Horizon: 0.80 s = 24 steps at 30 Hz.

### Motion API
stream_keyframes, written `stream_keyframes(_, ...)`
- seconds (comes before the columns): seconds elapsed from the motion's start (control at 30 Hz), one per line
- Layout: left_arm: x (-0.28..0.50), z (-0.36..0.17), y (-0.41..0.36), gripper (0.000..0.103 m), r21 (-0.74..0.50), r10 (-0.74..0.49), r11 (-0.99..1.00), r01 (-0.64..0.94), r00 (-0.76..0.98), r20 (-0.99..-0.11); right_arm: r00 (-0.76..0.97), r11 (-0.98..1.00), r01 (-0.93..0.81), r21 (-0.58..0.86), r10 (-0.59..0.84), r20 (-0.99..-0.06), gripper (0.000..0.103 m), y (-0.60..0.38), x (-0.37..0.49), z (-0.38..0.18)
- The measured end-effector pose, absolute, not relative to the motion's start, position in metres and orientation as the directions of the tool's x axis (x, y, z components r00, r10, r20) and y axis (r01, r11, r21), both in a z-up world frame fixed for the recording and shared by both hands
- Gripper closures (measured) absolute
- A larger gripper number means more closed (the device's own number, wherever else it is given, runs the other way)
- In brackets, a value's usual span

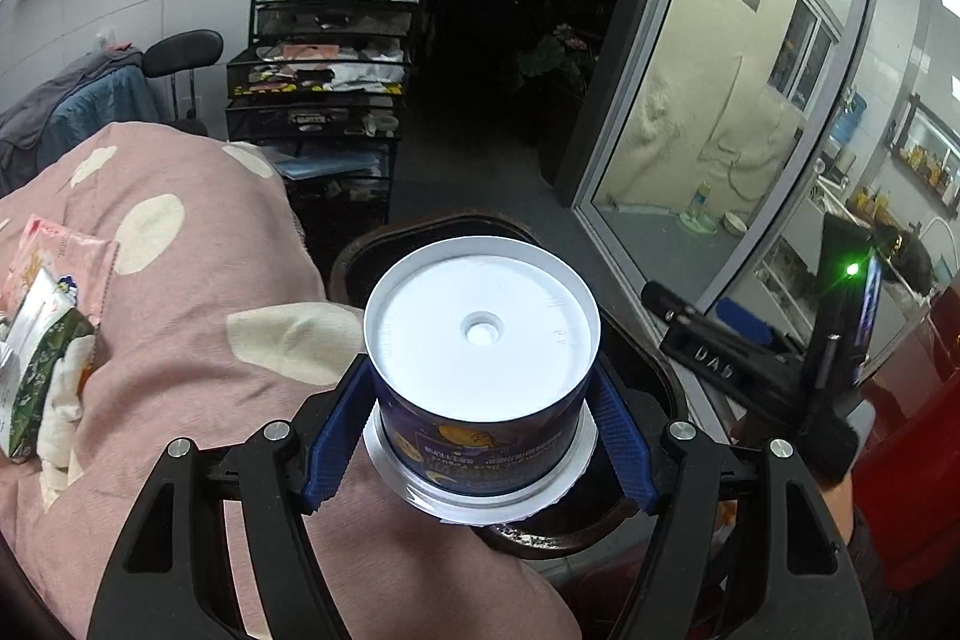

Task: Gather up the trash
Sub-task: 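Carry the blue paper cup over the bin and open the left gripper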

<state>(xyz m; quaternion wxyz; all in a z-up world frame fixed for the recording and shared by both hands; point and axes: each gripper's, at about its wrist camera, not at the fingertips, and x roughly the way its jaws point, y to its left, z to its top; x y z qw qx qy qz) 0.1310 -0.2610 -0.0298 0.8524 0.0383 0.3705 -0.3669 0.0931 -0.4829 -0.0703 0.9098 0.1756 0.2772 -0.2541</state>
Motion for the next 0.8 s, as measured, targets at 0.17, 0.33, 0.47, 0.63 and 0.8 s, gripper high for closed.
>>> stream_keyframes(0.17,0.133,-0.042,-0.277,0.033,-0.186,-0.574,0.716,0.672,0.418,-0.704,0.714,0.797,0.576,0.182,-0.383,-0.586,0.012,-0.492,0.089,-0.066)
stream_keyframes(0.33,0.136,-0.054,-0.294,0.033,-0.181,-0.550,0.711,0.680,0.378,-0.745,0.713,0.789,0.585,0.187,-0.390,-0.583,0.012,-0.497,0.085,-0.064)
stream_keyframes(0.47,0.138,-0.064,-0.305,0.033,-0.155,-0.521,0.710,0.687,0.364,-0.772,0.710,0.780,0.595,0.192,-0.398,-0.581,0.012,-0.502,0.083,-0.064)
stream_keyframes(0.63,0.144,-0.074,-0.318,0.033,-0.149,-0.491,0.711,0.687,0.334,-0.805,0.708,0.773,0.602,0.201,-0.401,-0.581,0.011,-0.507,0.081,-0.062)
stream_keyframes(0.8,0.146,-0.079,-0.325,0.028,-0.142,-0.469,0.707,0.693,0.309,-0.828,0.712,0.774,0.599,0.207,-0.396,-0.580,0.009,-0.508,0.079,-0.061)
